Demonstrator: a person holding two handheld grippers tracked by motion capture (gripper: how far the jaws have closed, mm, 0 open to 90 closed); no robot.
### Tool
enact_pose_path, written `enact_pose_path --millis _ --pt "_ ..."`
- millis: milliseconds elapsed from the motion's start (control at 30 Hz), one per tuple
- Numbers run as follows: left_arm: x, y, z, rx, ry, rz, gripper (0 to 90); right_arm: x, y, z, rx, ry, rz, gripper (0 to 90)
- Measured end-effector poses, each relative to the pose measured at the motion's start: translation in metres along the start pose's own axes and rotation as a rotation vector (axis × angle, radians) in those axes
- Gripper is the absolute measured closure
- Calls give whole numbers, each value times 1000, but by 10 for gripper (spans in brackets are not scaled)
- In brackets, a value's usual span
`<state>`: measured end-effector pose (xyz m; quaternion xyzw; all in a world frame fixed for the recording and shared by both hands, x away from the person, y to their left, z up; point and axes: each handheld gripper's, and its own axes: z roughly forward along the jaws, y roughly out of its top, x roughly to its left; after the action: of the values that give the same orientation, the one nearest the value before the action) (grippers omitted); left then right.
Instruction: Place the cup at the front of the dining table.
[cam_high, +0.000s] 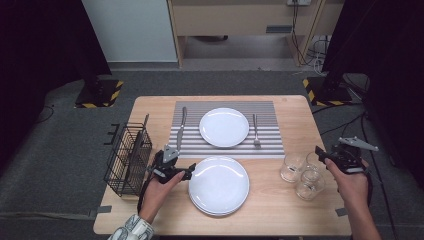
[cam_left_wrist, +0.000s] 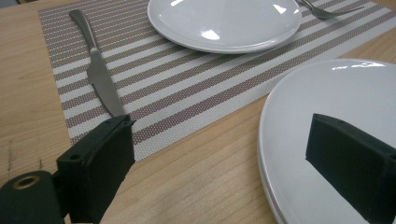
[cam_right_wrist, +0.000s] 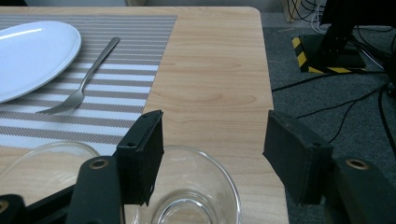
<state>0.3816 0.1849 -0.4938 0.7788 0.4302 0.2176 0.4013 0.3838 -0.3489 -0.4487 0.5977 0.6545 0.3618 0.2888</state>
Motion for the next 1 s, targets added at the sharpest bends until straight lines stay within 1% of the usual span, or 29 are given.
enact_pose_path --millis 200,500,733,1000 --pt "0 1 -1 -6 1 1 72 -2 -9 0 16 -2 -1 399" --pt "0 0 0 0 1 2 72 -10 -18 3 43 -13 5 444" --pt "0 0 0 1 2 2 73 -13 -25 7 68 -6 3 486" --pt "0 0 0 2 2 2 73 -14 -28 10 89 -1 9 529"
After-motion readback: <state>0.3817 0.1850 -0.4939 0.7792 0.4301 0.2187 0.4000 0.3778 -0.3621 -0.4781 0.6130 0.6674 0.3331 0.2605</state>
